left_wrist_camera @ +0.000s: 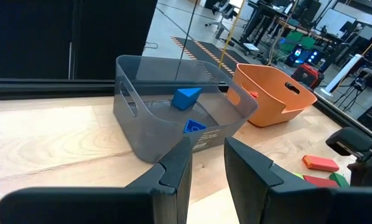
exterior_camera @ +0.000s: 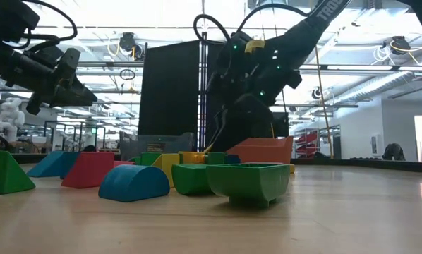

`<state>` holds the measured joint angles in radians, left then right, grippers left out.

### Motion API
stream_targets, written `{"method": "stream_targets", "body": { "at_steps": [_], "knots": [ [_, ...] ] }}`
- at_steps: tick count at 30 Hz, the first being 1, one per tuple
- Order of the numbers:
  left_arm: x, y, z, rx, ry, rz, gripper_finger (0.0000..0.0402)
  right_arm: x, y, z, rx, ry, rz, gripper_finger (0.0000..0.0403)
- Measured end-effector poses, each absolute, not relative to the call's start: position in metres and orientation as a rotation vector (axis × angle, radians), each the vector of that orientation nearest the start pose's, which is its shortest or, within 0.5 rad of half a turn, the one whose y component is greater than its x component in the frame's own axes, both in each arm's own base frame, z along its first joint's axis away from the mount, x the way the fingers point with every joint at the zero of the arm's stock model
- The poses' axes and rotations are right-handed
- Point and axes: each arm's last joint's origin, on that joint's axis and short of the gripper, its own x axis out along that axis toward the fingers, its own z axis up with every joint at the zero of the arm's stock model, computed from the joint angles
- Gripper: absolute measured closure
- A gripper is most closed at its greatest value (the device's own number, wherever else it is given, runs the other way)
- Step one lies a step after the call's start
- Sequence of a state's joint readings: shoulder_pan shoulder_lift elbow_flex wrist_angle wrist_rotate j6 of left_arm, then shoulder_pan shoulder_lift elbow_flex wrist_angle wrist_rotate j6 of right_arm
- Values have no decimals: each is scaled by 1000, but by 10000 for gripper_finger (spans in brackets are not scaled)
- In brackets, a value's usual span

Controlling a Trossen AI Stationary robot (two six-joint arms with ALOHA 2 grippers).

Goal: Sort blocks by size
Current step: Put the small yellow block into the black bin

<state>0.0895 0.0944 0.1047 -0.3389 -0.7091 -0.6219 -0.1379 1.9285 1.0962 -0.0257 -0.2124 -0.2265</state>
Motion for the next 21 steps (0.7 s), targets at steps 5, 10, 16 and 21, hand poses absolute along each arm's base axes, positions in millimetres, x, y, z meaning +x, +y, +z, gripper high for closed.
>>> {"method": "stream_targets", "body": {
  "at_steps": [5,10,16,21],
  "knots": [
    [84,27,162,-481,64,861,307,382,-47,137,-62,831,163,284],
    [84,27,162,-481,64,861,307,382,-47,140,-14,831,141,284],
    [84,27,162,-481,64,861,307,384,-50,165,18,767,111,284],
    [84,27,162,-480,65,863,307,396,-71,197,60,672,-21,284]
  ]
}}
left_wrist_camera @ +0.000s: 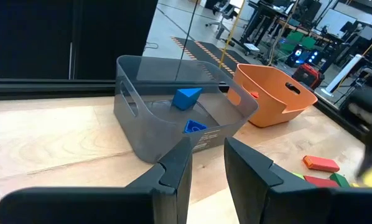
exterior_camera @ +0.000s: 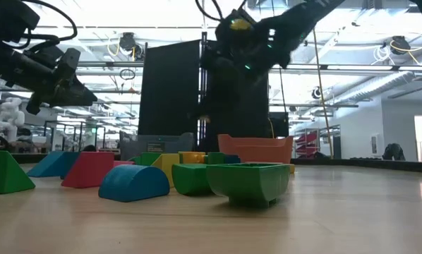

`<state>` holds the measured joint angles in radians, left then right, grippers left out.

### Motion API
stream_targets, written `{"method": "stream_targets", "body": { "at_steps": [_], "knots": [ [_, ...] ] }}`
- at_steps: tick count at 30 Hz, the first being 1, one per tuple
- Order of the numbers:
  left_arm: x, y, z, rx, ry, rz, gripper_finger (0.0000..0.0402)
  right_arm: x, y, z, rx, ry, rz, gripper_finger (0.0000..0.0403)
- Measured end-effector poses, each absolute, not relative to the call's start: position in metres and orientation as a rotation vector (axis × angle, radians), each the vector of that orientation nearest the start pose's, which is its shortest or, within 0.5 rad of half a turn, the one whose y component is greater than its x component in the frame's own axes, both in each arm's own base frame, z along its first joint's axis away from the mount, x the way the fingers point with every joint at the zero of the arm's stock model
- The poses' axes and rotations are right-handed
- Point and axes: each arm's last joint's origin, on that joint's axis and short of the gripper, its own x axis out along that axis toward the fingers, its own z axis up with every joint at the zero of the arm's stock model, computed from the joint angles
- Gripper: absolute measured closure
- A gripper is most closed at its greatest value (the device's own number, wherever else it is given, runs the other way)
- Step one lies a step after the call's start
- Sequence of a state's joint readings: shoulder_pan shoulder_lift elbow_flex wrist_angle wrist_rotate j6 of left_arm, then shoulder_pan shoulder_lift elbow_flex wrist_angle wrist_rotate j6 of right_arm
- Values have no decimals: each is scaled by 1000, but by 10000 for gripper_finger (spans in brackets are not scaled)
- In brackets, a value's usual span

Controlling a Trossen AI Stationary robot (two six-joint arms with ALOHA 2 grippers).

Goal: Sort blocks by size
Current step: Put the small yellow block into the black bin

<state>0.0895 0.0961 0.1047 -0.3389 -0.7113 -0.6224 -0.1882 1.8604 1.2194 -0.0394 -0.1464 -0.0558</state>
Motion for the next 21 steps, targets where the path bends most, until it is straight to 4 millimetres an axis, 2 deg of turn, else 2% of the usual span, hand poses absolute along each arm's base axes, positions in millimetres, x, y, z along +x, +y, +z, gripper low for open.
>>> {"method": "stream_targets", "body": {
  "at_steps": [3,10,16,18,21],
  "knots": [
    [84,27,162,-479,65,864,307,412,-94,218,76,583,-167,284],
    [85,27,162,-478,66,867,307,465,-151,232,151,484,-329,284],
    [85,27,161,-476,72,868,307,500,-187,220,195,601,-382,282],
    [85,27,161,-477,71,867,307,506,-196,219,202,643,-398,253],
    [85,27,161,-477,73,867,307,507,-205,219,202,711,-444,182]
  ]
}}
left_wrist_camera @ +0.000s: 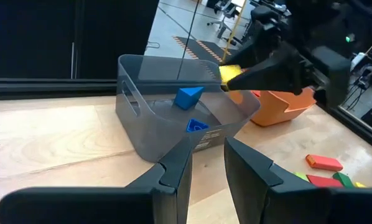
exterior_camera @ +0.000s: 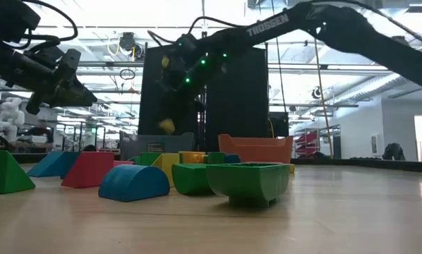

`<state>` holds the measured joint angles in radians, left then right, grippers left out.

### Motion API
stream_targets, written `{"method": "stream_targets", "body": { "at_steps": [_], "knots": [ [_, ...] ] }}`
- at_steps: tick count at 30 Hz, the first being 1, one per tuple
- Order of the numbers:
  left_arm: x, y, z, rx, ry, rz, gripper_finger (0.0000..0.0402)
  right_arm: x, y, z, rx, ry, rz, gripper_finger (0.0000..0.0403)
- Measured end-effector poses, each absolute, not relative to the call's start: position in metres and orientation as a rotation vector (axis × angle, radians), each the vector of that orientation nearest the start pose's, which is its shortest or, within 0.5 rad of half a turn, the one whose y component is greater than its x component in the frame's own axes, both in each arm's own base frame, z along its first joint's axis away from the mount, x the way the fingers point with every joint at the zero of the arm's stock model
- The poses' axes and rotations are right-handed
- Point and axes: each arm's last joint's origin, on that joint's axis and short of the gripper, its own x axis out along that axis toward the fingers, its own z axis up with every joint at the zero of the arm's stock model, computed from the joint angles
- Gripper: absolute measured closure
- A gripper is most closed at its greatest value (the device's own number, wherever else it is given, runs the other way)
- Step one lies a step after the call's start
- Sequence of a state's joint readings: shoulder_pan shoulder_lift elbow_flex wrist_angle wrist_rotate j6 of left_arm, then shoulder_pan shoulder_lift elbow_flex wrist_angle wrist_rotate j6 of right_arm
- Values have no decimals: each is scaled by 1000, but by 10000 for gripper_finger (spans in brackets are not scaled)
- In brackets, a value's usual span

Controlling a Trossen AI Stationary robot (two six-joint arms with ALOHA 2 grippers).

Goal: Sort blocks by size
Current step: Put the small yellow block into the black bin, then put the small red block into the black bin

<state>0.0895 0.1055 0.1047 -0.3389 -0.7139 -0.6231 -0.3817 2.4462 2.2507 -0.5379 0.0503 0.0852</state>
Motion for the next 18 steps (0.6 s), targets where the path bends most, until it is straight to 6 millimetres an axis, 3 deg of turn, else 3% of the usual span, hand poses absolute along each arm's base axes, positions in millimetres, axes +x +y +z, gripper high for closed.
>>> {"method": "stream_targets", "body": {
  "at_steps": [5,10,14,18],
  "knots": [
    [85,27,161,-477,73,866,307,503,-211,217,190,769,-451,106],
    [85,27,161,-477,74,864,307,492,-202,240,239,801,-333,111],
    [85,27,161,-477,75,863,307,487,-160,249,228,943,-153,134],
    [85,27,161,-477,75,863,307,489,-110,236,184,1087,-36,146]
  ]
}}
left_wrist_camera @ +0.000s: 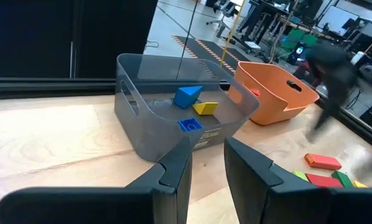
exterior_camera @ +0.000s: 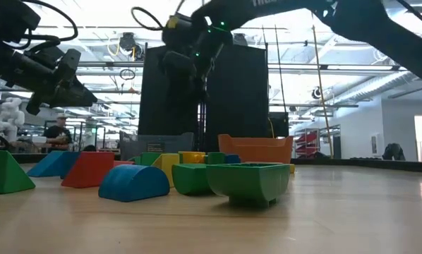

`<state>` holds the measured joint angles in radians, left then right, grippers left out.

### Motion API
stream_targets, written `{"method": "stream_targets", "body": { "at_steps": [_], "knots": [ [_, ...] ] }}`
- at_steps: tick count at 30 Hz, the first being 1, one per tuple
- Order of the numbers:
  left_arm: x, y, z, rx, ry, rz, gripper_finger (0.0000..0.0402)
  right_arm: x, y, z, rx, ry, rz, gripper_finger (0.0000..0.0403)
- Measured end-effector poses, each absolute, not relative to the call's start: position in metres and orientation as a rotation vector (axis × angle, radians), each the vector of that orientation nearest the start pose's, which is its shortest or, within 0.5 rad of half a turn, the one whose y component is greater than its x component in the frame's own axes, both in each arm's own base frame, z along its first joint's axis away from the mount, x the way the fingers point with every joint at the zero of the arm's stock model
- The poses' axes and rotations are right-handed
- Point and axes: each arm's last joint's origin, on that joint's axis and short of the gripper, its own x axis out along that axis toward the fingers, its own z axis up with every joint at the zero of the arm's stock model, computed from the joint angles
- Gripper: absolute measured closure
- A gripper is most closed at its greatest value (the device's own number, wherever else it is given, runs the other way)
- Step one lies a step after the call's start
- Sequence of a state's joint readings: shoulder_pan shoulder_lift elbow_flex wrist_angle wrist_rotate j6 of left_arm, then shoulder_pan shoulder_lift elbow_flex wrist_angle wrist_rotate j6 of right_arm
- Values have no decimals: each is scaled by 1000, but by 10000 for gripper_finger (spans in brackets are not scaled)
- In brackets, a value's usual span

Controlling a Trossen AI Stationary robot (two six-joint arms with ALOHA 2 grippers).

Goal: Sort blocks by size
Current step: Put the small red block into the black bin

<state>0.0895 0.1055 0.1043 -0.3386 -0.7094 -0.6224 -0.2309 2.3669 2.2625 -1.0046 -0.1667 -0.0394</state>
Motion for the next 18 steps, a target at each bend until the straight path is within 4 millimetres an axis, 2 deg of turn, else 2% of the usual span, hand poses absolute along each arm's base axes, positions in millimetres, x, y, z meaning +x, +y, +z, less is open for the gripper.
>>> {"method": "stream_targets", "body": {
  "at_steps": [4,8,18],
  "knots": [
    [85,26,161,-479,76,857,307,494,-72,213,169,1140,11,147],
    [86,26,161,-485,85,835,307,497,-50,190,144,1157,-26,147],
    [86,25,161,-492,93,810,307,491,-48,156,131,1190,-162,147]
  ]
}}
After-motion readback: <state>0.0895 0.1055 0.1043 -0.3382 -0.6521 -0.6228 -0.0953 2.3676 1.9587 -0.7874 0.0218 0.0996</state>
